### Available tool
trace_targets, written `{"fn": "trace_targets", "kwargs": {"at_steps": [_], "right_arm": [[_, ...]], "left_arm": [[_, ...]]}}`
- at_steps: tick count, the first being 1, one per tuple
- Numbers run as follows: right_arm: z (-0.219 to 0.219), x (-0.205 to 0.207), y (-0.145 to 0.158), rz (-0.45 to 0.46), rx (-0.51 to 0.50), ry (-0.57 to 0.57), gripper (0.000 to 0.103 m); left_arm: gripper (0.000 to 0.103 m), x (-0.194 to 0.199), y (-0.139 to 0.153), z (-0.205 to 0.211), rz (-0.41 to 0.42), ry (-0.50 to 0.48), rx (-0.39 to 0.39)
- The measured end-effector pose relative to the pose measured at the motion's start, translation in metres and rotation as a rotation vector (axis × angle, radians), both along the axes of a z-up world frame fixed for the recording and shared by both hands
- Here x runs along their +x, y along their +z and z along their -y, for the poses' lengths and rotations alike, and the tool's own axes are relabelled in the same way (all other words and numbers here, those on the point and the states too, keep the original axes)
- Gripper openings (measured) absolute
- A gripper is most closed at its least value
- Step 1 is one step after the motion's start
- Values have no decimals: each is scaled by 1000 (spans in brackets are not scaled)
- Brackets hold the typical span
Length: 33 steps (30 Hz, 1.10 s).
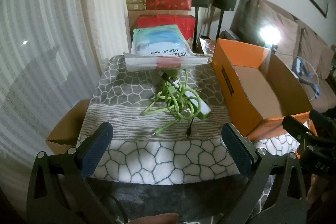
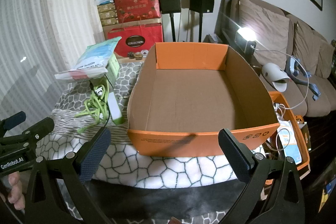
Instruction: Organize objects
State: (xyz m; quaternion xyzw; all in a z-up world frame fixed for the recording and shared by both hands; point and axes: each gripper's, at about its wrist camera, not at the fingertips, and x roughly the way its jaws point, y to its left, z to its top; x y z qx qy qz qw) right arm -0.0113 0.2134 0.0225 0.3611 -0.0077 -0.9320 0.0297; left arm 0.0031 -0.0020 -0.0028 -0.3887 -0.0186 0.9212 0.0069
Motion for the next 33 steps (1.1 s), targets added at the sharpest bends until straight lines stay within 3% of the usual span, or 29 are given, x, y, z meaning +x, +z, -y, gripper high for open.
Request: {"fn": "trace_targets", "kwargs": {"at_steps": [27, 33], "right_arm": [[-1, -1, 0, 5, 0, -5, 103], [-6, -11, -7, 21, -24, 14, 103]], "left_arm": [[103, -3, -3, -2, 0, 1, -6], [103, -21, 0, -4, -5, -23, 14]]}}
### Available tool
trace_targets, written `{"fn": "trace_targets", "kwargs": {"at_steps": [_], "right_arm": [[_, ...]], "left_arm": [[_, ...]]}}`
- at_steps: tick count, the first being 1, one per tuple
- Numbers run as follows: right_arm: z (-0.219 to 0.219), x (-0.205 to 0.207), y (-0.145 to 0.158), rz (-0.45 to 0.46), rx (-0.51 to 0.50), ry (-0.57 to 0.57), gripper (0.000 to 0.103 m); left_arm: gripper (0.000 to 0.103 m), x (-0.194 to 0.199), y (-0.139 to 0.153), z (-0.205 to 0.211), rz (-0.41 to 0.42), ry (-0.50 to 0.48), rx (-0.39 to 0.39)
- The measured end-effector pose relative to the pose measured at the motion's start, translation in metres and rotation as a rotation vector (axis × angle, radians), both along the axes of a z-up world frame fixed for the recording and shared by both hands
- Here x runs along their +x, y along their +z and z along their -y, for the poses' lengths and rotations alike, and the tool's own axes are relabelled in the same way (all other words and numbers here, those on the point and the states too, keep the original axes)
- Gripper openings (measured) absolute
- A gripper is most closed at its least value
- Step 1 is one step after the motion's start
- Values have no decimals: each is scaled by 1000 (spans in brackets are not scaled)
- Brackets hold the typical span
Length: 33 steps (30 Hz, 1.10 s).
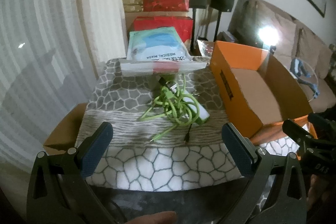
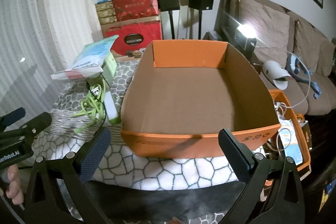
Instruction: Organize objects
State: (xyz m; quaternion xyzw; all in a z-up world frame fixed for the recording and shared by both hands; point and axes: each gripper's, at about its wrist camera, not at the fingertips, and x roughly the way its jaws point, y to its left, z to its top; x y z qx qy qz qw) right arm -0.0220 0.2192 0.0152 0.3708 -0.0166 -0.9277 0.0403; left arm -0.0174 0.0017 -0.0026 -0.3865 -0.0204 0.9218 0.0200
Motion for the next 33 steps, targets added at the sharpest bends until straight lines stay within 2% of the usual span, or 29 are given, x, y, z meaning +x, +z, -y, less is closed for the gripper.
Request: {"fn": "trace_targets", "kwargs": {"at_steps": [6, 15, 33], "right_arm": [[-11, -7, 3, 2, 10, -16, 103], [-37, -22, 8, 1, 9, -67, 103], [-97, -58, 8, 6, 30, -188, 103]], "left_arm": [[103, -11, 1, 3, -7, -7, -3], [103, -37, 7, 21, -18, 28, 44], [103, -98, 7, 61, -20, 121, 70]]}}
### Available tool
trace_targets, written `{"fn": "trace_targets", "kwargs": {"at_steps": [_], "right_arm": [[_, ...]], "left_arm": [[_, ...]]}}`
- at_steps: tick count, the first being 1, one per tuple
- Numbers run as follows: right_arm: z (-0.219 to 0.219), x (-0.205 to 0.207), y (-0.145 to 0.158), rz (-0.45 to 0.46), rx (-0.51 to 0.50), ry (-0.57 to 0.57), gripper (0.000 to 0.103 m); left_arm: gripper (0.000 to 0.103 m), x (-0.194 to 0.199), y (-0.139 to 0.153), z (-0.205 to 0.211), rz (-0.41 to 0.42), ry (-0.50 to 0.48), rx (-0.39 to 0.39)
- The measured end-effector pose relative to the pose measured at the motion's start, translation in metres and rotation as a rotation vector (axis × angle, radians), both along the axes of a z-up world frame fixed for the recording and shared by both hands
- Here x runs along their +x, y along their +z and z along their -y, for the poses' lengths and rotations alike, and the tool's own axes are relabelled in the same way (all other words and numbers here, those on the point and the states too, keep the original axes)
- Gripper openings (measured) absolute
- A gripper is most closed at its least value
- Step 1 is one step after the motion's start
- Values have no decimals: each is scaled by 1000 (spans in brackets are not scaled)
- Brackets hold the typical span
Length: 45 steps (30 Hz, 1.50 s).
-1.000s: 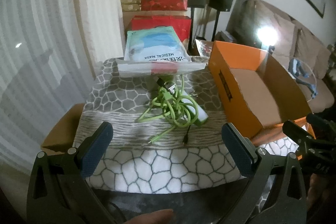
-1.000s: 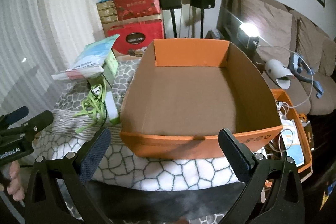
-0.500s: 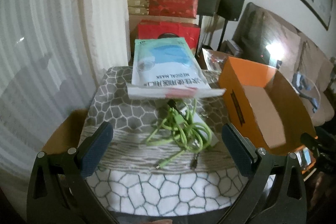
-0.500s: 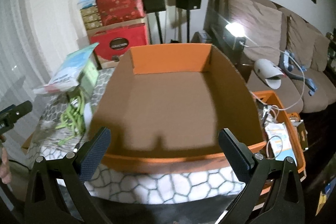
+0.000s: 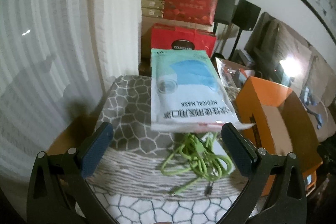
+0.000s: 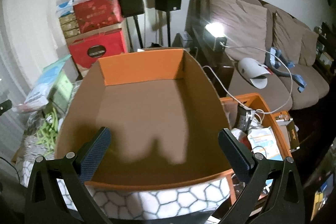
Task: Organize objects
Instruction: 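Grasp the white-and-blue medical mask bag with the left gripper and lift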
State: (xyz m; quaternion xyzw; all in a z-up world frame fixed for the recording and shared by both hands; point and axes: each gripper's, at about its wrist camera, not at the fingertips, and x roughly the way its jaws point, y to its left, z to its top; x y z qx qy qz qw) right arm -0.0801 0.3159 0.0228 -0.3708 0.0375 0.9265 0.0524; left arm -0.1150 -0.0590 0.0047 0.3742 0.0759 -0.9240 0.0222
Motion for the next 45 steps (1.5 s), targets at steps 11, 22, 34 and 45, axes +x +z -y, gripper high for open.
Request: {"fn": "trace_targets", "kwargs": {"at_steps": [11, 22, 34, 45], "right_arm": [[-33, -26, -19, 80, 6, -35, 103], [-61, -35, -49, 201, -81, 8, 90], [-69, -39, -61, 257, -95, 32, 52], [-70, -42, -61, 255, -113, 25, 52]], "left_arm": [[103, -34, -12, 8, 56, 6, -37], [100, -74, -26, 32, 172, -43, 50], [91, -117, -63, 45, 359, -168, 317], [55, -119, -68, 46, 432, -317, 537]]}}
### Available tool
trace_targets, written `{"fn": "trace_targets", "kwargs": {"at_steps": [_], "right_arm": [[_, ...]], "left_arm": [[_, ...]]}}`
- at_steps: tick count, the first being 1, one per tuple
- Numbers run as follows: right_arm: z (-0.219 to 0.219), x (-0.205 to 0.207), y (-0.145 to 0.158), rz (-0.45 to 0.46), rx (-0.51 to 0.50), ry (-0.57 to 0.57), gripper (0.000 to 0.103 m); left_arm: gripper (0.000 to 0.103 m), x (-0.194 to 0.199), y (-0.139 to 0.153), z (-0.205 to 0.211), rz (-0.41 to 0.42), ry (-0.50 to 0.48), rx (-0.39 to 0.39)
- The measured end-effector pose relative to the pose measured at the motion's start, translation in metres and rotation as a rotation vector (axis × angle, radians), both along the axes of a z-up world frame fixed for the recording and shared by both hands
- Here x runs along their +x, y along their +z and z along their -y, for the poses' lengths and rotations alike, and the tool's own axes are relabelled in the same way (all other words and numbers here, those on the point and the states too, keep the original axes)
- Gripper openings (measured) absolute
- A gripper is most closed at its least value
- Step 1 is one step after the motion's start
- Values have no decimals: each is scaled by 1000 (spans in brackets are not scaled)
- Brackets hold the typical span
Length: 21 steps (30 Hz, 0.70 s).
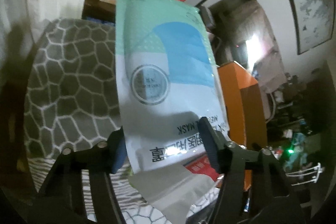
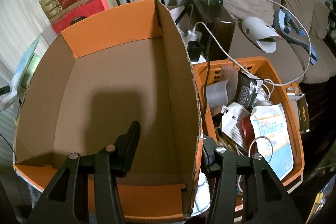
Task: Organize objects
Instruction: 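Grasp the white-and-blue medical mask bag with the left gripper and lift, then carry the mask bag with the left gripper and lower it into the cardboard box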
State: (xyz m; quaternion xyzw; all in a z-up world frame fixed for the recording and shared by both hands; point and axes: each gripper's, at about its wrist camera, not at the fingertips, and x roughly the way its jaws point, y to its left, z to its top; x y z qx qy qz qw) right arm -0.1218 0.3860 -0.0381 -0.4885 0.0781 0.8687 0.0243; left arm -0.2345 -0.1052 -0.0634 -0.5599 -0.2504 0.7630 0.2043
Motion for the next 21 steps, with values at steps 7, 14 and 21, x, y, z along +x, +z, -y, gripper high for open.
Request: {"fn": "trace_targets", "kwargs": {"at_steps": [7, 14, 21], "right_arm": [[2, 0, 0, 4, 10, 1, 52], [-2, 2, 5, -1, -21, 3, 52], [-20, 0, 11, 34, -131, 0, 39]], "left_arm": [[26, -3, 3, -1, 0, -15, 78], [15, 2, 17, 1, -54, 22, 87], [9, 6, 32, -6, -99, 36, 96]]}}
